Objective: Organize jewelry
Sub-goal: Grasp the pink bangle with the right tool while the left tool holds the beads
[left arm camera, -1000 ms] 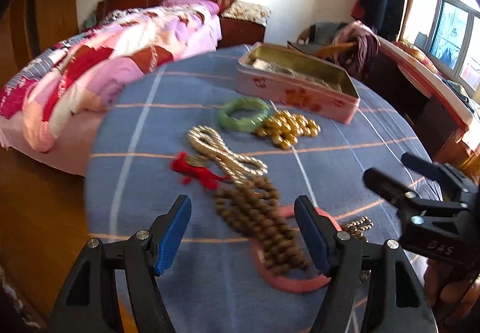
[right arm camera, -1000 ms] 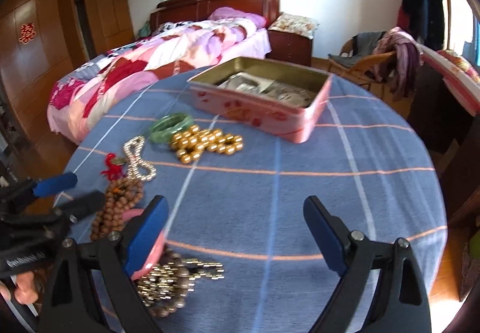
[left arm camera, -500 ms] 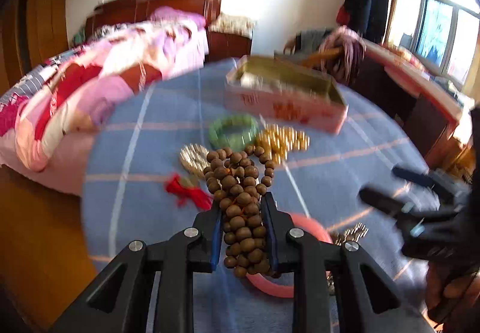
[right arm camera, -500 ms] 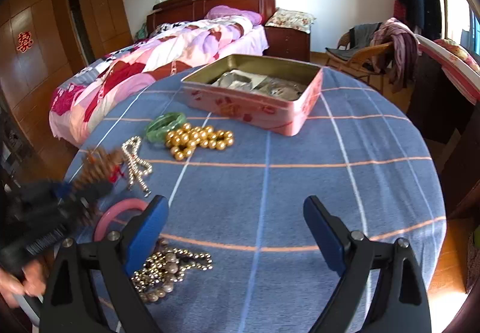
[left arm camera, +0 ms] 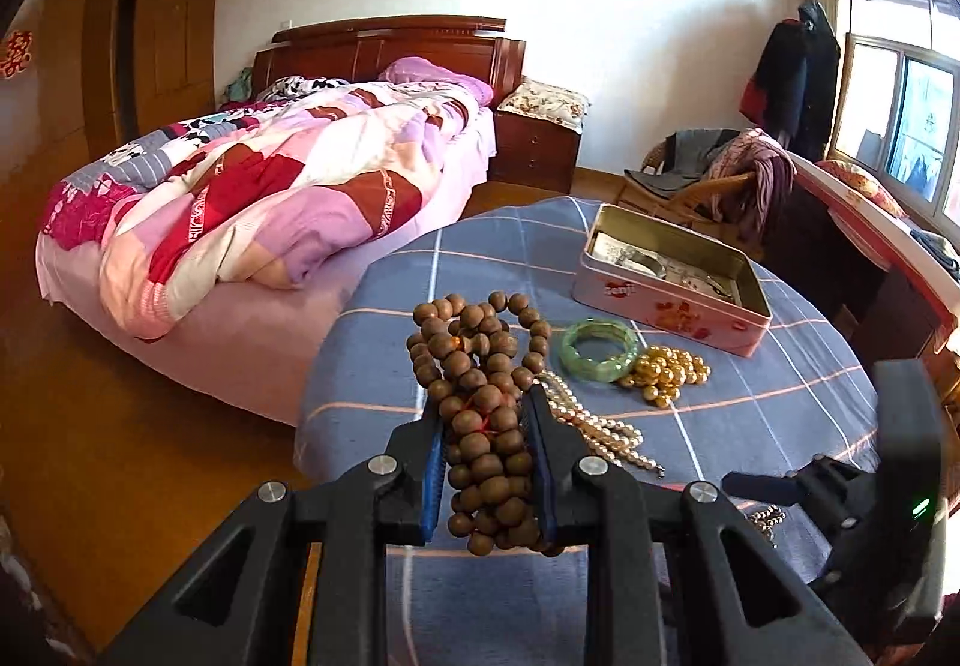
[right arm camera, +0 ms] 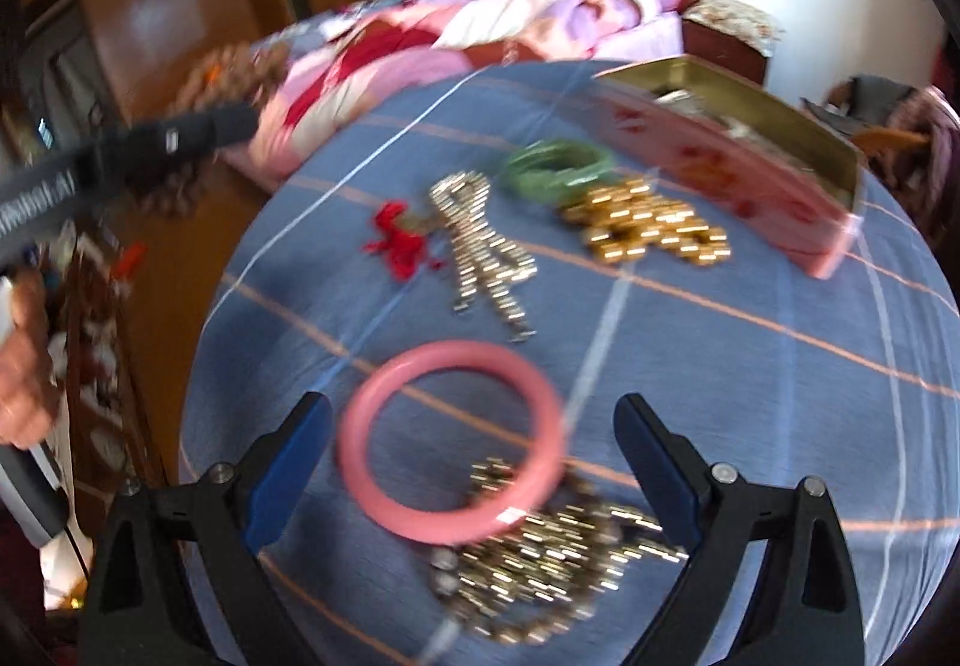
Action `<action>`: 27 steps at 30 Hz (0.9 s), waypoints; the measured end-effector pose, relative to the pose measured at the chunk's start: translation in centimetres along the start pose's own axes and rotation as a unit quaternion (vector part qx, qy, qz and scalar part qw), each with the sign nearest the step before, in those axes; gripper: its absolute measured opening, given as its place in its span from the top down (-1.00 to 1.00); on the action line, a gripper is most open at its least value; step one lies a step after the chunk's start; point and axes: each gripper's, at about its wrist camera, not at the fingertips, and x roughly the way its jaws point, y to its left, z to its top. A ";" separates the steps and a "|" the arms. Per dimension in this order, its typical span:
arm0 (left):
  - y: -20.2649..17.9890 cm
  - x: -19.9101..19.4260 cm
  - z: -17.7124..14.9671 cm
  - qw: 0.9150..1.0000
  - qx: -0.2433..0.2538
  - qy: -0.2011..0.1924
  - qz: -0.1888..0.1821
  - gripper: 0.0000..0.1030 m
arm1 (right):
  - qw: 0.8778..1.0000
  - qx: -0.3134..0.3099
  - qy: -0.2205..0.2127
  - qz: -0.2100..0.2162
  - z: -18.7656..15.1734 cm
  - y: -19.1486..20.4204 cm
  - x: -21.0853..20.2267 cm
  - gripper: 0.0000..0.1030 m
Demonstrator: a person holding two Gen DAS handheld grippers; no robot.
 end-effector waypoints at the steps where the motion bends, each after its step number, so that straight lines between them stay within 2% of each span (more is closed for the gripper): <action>1: 0.2 0.0 0.0 1.000 -0.001 0.000 0.001 0.54 | 1.000 -0.012 0.011 -0.009 0.0 0.4 0.4 -0.89; 3: 0.3 0.1 0.0 1.000 -0.002 0.000 0.003 0.54 | 1.000 -0.012 0.012 -0.016 0.1 0.3 0.5 -0.93; 5: 0.4 0.3 -0.1 1.000 -0.006 0.003 0.001 0.54 | 1.000 0.002 0.017 -0.006 -0.1 -0.4 0.6 -0.92; 8: 0.3 0.5 -0.2 1.000 -0.006 0.007 -0.002 0.54 | 0.999 -0.021 0.017 -0.031 -0.3 -0.3 0.2 -0.63; 13: 0.3 0.8 -0.2 1.000 -0.007 0.011 -0.007 0.54 | 1.000 -0.005 0.008 -0.011 -0.2 -1.1 -0.3 -0.62; 16: 0.2 0.9 -0.3 1.000 -0.007 0.012 -0.008 0.54 | 0.999 0.030 -0.025 0.002 0.1 -2.5 -1.5 -0.62; 20: -0.1 1.3 -0.4 1.000 -0.009 0.013 -0.011 0.54 | 0.993 0.076 -0.090 0.012 1.0 -4.8 -4.3 -0.62; 23: -1.0 1.9 -0.4 1.000 -0.001 0.016 -0.020 0.54 | 0.987 0.101 -0.121 -0.010 1.5 -6.5 -5.5 -0.62; 27: -2.0 2.8 -0.6 0.999 0.009 0.025 -0.032 0.54 | 0.981 0.133 -0.128 -0.054 1.3 -8.6 -5.7 -0.62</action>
